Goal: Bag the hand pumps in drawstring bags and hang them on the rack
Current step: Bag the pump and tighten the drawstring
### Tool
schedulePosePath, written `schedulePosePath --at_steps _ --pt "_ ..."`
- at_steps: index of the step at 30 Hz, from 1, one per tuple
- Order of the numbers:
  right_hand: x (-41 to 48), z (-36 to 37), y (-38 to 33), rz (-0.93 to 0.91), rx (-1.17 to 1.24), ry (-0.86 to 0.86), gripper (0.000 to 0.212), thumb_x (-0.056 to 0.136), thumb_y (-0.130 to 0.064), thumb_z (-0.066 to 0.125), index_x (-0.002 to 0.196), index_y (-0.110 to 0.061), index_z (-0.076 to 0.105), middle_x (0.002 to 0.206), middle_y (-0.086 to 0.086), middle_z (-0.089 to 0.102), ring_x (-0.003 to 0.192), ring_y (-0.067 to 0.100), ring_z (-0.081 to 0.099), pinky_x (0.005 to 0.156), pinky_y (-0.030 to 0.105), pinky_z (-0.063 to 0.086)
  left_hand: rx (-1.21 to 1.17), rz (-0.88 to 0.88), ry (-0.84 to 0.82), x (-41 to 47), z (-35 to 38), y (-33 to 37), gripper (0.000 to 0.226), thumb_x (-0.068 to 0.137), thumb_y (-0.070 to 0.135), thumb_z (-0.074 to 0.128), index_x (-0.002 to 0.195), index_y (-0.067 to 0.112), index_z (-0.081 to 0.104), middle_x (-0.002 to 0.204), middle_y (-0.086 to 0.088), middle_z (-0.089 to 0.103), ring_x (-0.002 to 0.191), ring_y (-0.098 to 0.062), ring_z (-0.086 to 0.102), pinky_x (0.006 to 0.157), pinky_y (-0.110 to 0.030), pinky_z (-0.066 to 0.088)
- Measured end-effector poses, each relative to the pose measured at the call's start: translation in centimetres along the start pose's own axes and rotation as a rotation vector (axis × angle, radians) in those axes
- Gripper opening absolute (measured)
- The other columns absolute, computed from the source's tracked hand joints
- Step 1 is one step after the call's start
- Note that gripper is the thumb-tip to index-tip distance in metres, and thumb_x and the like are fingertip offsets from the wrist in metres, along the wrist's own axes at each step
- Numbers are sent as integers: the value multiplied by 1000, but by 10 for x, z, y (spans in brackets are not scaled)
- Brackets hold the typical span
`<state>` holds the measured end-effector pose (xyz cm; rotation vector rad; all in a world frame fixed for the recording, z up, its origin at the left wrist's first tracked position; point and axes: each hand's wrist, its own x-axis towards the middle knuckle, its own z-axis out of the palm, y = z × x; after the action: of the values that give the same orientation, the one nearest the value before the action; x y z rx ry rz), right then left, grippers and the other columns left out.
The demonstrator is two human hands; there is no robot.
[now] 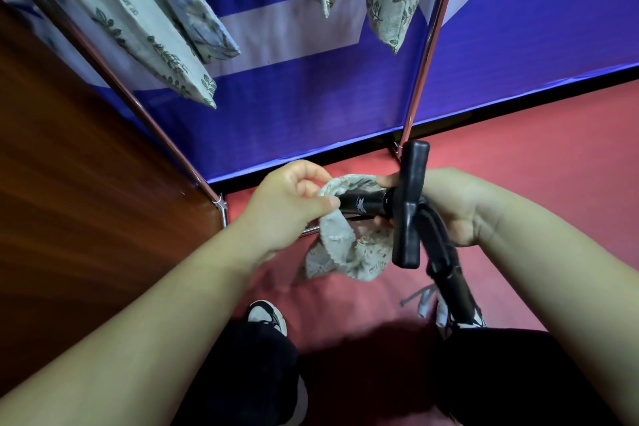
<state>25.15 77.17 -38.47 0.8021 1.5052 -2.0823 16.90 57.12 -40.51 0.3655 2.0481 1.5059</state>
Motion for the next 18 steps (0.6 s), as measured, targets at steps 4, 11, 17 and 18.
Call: schedulePosePath --at_steps 4,11,17,18 --pt "8 -2 6 42 10 35 37 86 -17 65 117 3 71 118 18 71 102 29 68 89 41 59 -203 -56 3 1 -3 6 25 95 -7 57 98 17 62 77 -4 64 80 -27 57 80 -46 46" --pt "9 4 5 4 -19 141 16 94 -22 59 84 -17 70 71 0 68 55 11 67 73 28 54 -405 -119 4 5 -1 7 28 99 -7 44 96 9 66 80 -12 71 68 -23 67 63 -30 56" --pt "7 12 -1 -158 30 258 37 83 -61 67 83 -23 66 81 0 69 67 20 70 69 32 54 -564 -148 6 7 -4 8 29 76 15 73 103 6 66 102 -19 69 88 -38 63 75 -37 57" --pt "6 14 -2 -175 31 268 42 80 -65 67 84 -23 65 80 0 68 65 19 68 68 32 54 -582 -155 -23 7 -5 6 42 65 19 77 104 6 66 116 -18 67 103 -39 60 88 -42 55"
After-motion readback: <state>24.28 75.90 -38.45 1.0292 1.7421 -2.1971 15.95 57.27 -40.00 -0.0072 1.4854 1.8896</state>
